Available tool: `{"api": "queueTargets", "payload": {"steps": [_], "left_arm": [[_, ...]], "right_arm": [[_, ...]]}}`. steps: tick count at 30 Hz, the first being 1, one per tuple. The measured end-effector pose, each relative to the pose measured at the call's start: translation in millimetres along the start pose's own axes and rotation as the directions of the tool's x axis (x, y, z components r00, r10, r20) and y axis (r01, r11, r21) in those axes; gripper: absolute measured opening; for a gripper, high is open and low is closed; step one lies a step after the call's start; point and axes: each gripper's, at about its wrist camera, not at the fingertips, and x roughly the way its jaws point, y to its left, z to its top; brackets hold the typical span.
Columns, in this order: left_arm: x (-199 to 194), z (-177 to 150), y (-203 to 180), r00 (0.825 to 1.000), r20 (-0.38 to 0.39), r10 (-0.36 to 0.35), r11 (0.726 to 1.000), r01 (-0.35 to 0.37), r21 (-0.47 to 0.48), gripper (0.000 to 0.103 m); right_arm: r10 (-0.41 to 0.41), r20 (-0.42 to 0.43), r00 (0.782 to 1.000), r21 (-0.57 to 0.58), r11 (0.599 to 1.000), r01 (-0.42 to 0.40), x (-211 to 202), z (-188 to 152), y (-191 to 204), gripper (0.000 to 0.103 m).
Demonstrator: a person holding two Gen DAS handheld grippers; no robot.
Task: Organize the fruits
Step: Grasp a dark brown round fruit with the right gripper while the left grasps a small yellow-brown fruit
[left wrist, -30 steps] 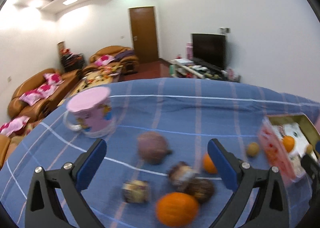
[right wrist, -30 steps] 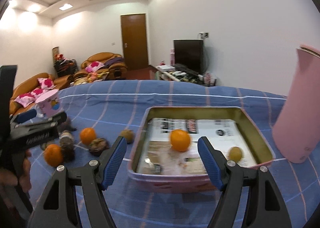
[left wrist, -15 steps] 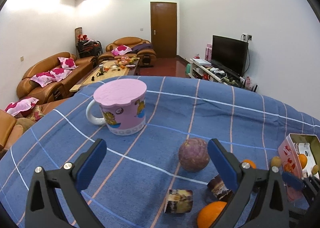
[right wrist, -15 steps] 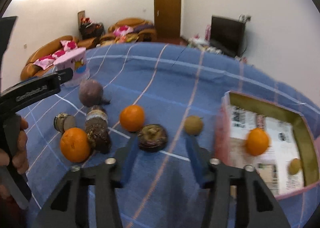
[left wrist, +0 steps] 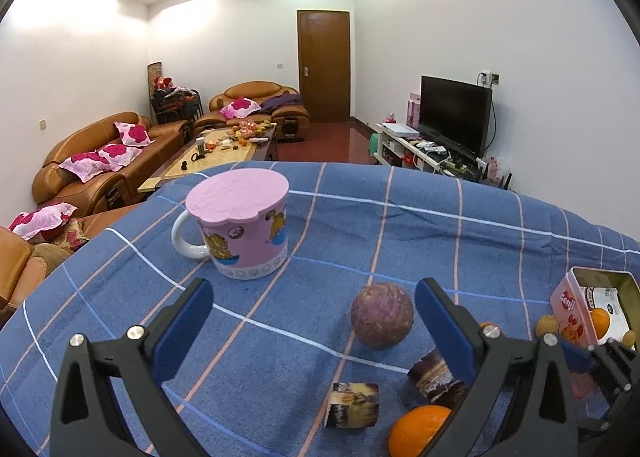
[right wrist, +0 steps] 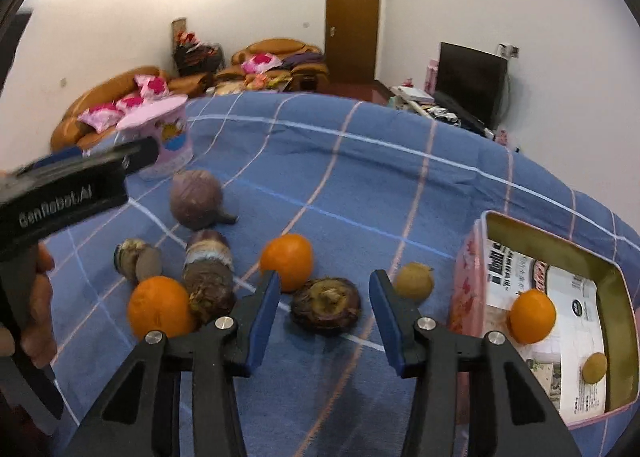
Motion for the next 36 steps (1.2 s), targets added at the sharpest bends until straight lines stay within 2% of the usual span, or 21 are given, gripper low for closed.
{"api": "queueTargets", "payload": {"steps": [4, 7, 10, 14, 17, 20, 23, 26, 28, 30, 32, 33, 34, 36], "left_arm": [[0, 0, 0, 1.000, -0.002, -0.002, 1.000, 0.002, 0.000, 0.103], [-3, 1, -1, 1.000, 0.000, -0.004, 1.000, 0.004, 0.004, 0.103], [-5, 2, -2, 1.000, 0.001, -0.008, 1.000, 0.008, 0.008, 0.103], [-5, 1, -6, 1.000, 0.006, -0.018, 1.000, 0.018, 0.020, 0.103], [-7, 0, -10, 0.999, 0.017, -0.048, 0.998, 0.048, 0.036, 0.103], [-10, -2, -18, 0.994, 0.037, -0.106, 0.992, 0.103, 0.072, 0.103], [-14, -5, -34, 0.986, 0.043, -0.162, 0.978, 0.155, 0.139, 0.103], [-21, -12, -56, 0.968, 0.031, -0.248, 0.945, 0.234, 0.230, 0.103], [-26, -18, -74, 0.951, 0.012, -0.308, 0.905, 0.289, 0.312, 0.102], [-28, -25, -93, 0.931, -0.021, -0.364, 0.854, 0.342, 0.392, 0.096], [-26, -31, -116, 0.902, -0.106, -0.420, 0.782, 0.418, 0.463, 0.090], [-24, -34, -125, 0.890, -0.139, -0.435, 0.754, 0.444, 0.483, 0.090], [-22, -36, -137, 0.882, -0.166, -0.442, 0.725, 0.460, 0.512, 0.090], [-17, -36, -157, 0.880, -0.195, -0.433, 0.688, 0.462, 0.560, 0.086]], "right_arm": [[0.006, -0.059, 0.998, 0.004, 1.000, -0.006, 12, 1, 0, 0.048], [-0.029, -0.104, 0.994, -0.015, 1.000, 0.027, 23, 2, 0, 0.048], [0.021, -0.121, 0.992, 0.011, 1.000, -0.020, 26, 1, -3, 0.044], [0.039, -0.116, 0.992, 0.023, 0.999, -0.036, 25, -1, -5, 0.044], [0.063, -0.071, 0.995, 0.051, 0.997, -0.060, 12, -3, -8, 0.044], [0.018, 0.005, 1.000, 0.042, 0.999, -0.018, -14, -8, -12, 0.044], [-0.065, 0.083, 0.994, 0.061, 0.996, 0.060, -44, -13, -30, 0.044], [-0.138, 0.132, 0.982, 0.118, 0.985, 0.122, -65, -20, -56, 0.044], [-0.177, 0.145, 0.974, 0.155, 0.976, 0.154, -74, -25, -74, 0.044], [-0.181, 0.143, 0.973, 0.189, 0.970, 0.153, -79, -29, -88, 0.044], [-0.185, 0.144, 0.972, 0.220, 0.964, 0.151, -83, -33, -98, 0.044], [-0.185, 0.147, 0.972, 0.230, 0.962, 0.148, -86, -34, -103, 0.044], [-0.184, 0.150, 0.971, 0.234, 0.961, 0.146, -88, -34, -107, 0.044], [-0.188, 0.162, 0.969, 0.238, 0.960, 0.146, -92, -34, -111, 0.044]]}}
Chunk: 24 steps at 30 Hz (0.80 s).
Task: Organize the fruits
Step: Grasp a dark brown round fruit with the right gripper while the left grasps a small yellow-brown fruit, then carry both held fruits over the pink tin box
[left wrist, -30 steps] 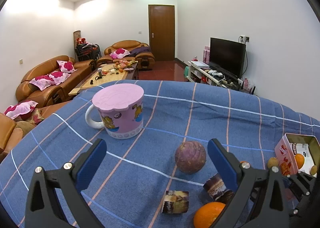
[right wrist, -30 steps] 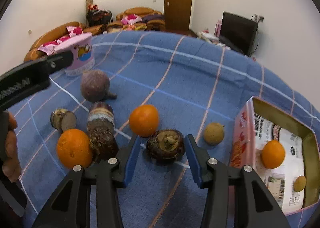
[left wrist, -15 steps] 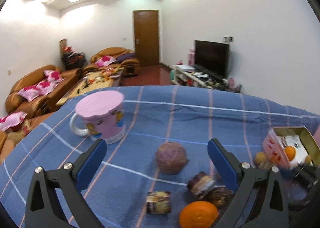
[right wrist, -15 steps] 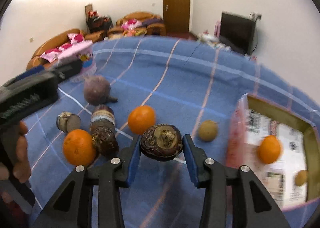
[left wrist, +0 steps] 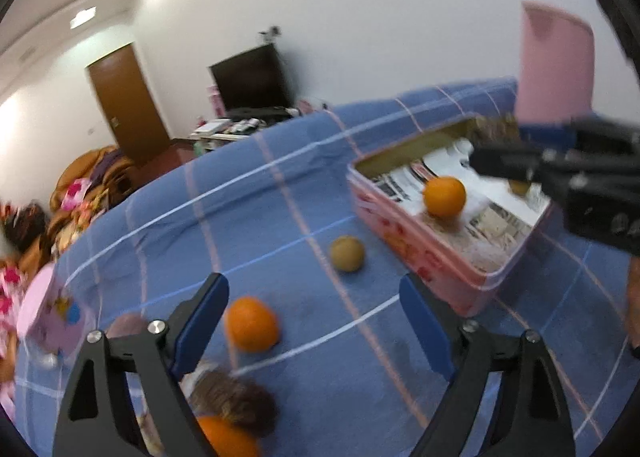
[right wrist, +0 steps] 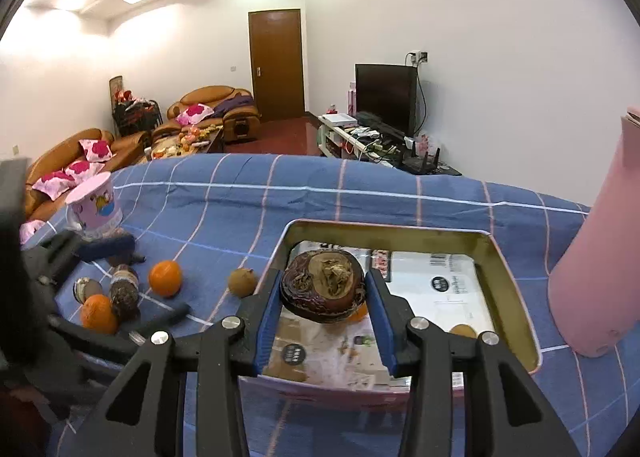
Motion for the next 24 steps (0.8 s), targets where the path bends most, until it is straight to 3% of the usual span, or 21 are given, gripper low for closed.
{"api": "queueTargets", "payload": {"steps": [2, 4, 10, 17, 21, 24], "left_arm": [[12, 10, -5, 0.999, -0.030, -0.029, 1.000, 0.029, 0.012, 0.067], [24, 16, -2, 0.996, -0.068, -0.063, 0.998, 0.063, -0.008, 0.058], [52, 24, -2, 0.986, -0.140, -0.088, 0.996, 0.087, -0.018, 0.056], [62, 25, 1, 0.978, -0.156, -0.141, 0.989, 0.132, -0.065, 0.029], [56, 23, 3, 0.986, -0.149, -0.081, 0.994, 0.070, -0.079, 0.028], [40, 21, 11, 0.996, -0.085, 0.003, 0.990, -0.015, -0.137, 0.028]], "right_arm": [[0.003, 0.008, 1.000, 0.001, 1.000, -0.003, -3, 1, -3, 0.044], [0.008, 0.011, 1.000, 0.001, 1.000, -0.008, -4, 3, -5, 0.044], [0.023, 0.005, 1.000, 0.041, 0.999, -0.024, -5, 6, -16, 0.044], [0.022, -0.012, 1.000, 0.063, 0.998, -0.022, 1, 5, -20, 0.044], [0.009, -0.012, 1.000, 0.064, 0.998, -0.008, 4, 3, -18, 0.044], [-0.009, -0.001, 1.000, 0.054, 0.998, 0.009, 5, 1, -14, 0.044]]}}
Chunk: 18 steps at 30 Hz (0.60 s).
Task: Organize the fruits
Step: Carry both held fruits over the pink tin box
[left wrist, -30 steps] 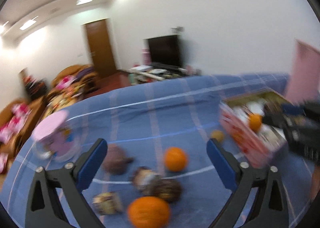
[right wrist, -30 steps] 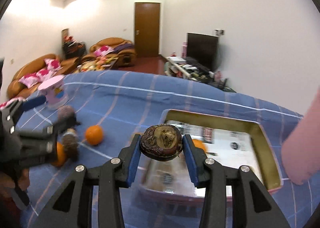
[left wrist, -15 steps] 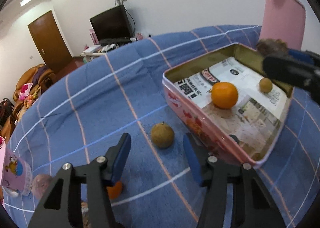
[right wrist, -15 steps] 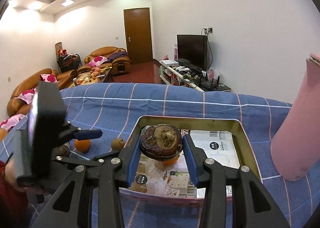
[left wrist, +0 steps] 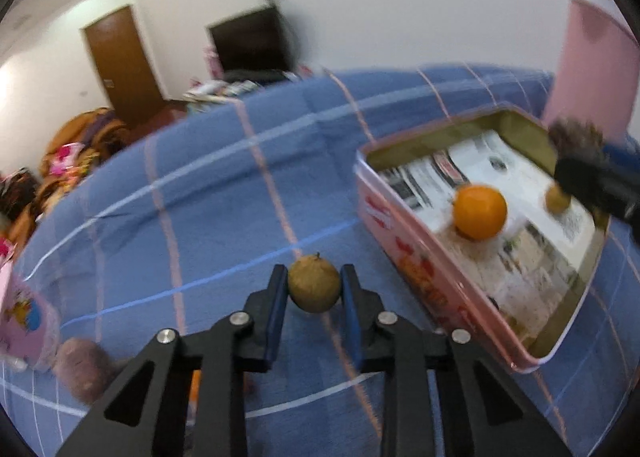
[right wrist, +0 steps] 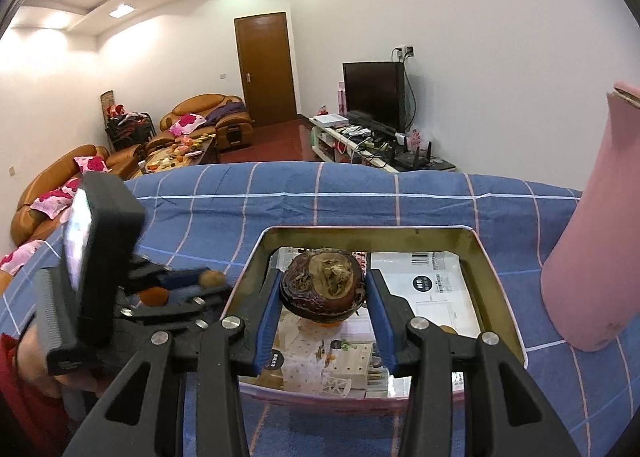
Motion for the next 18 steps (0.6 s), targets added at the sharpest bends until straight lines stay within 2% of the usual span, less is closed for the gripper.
{"api": "queueTargets", "payload": {"steps": [6, 9, 15, 18], "left_arm": [[-35, -15, 5, 0.988, 0.098, 0.123, 0.985, -0.109, -0.135, 0.028], [-52, -22, -2, 0.970, 0.140, 0.199, 0.969, -0.174, -0.174, 0.028], [-64, -31, -3, 0.959, 0.157, 0.234, 0.947, -0.188, -0.260, 0.028], [-69, -33, -7, 0.949, 0.162, 0.271, 0.934, -0.218, -0.283, 0.028]], "right_arm": [[-0.032, 0.052, 0.998, -0.026, 0.999, 0.033, -2, -3, 8, 0.044], [-0.041, 0.077, 0.996, -0.034, 0.998, 0.044, -6, -8, 11, 0.044], [-0.030, 0.106, 0.994, -0.035, 0.999, 0.034, -14, -12, 16, 0.044], [-0.030, 0.110, 0.993, -0.047, 0.998, 0.035, -15, -13, 19, 0.044]]}}
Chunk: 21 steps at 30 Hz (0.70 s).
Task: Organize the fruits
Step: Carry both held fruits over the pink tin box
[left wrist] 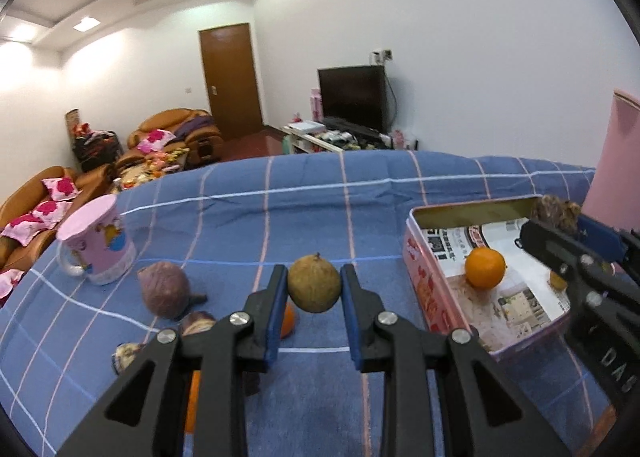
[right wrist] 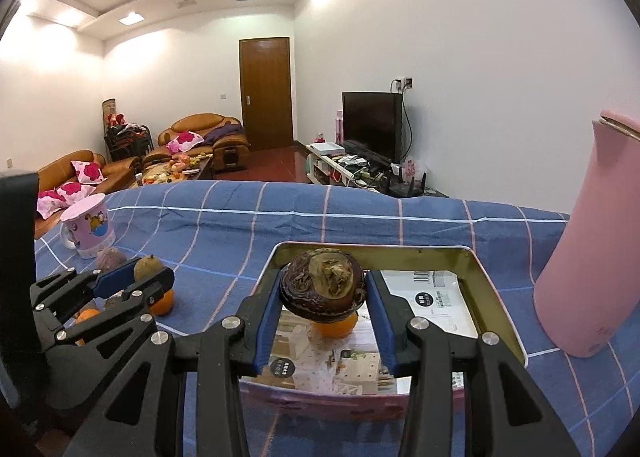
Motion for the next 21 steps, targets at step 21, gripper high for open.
{"api": "queueTargets", "payload": {"steps": [21], "left_arm": [[-24, -10, -23, 0.999, 0.044, 0.008, 1.000, -0.008, -0.006, 0.028]], "right_arm": [[-0.014, -0.002, 1.000, -0.009, 1.000, 0.014, -17, -8, -16, 0.044]]}}
